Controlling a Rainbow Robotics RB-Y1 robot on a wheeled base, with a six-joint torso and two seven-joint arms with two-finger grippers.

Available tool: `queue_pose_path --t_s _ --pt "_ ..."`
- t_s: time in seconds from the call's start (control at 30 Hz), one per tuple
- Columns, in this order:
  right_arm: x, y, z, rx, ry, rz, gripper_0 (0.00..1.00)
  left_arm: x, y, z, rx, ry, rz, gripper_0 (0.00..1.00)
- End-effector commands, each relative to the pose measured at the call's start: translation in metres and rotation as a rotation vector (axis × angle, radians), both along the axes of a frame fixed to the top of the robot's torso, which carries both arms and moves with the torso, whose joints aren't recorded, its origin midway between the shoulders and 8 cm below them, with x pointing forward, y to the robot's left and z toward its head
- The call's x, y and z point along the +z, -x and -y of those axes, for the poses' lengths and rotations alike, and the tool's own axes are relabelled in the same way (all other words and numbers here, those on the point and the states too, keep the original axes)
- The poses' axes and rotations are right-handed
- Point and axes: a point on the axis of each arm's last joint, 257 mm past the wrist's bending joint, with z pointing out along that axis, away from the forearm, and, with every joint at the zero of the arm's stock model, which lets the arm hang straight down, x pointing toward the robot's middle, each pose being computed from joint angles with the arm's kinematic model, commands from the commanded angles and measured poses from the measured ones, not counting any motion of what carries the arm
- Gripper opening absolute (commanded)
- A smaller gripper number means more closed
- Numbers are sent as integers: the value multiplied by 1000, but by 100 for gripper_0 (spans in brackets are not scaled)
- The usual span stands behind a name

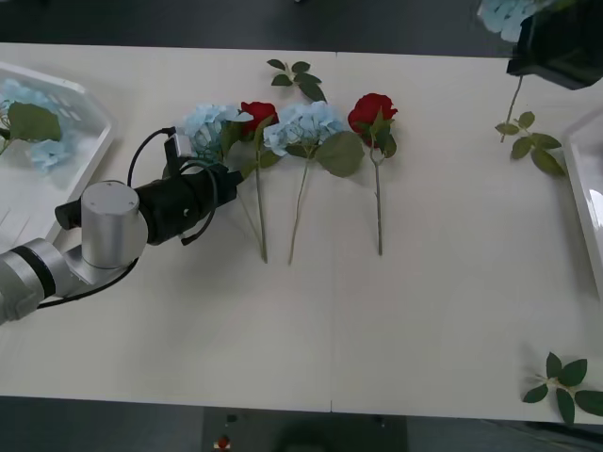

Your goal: Put the red flowers into the right box and the blue flowers into the left box

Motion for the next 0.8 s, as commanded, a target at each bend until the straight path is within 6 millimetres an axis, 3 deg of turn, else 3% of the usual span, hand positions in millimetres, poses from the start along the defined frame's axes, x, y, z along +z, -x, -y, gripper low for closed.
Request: queue_pose_path --t_s 0.03,0.2,0.4,0.6,0.8 --pt "67 11 -15 145 21 134 0 26 -9 15 -30 -14 60 0" --pt "97 28 -57 327 -111 213 0 25 -9 14 -31 -18 62 0" --pt "112 59 -112 551 -289 356 0 27 0 14 -108 -41 52 0" --pt "102 97 -168 688 -365 466 0 26 19 -4 -222 -85 12 0" --pt "62 118 -213 721 -391 500 0 43 29 -28 -309 -136 17 0"
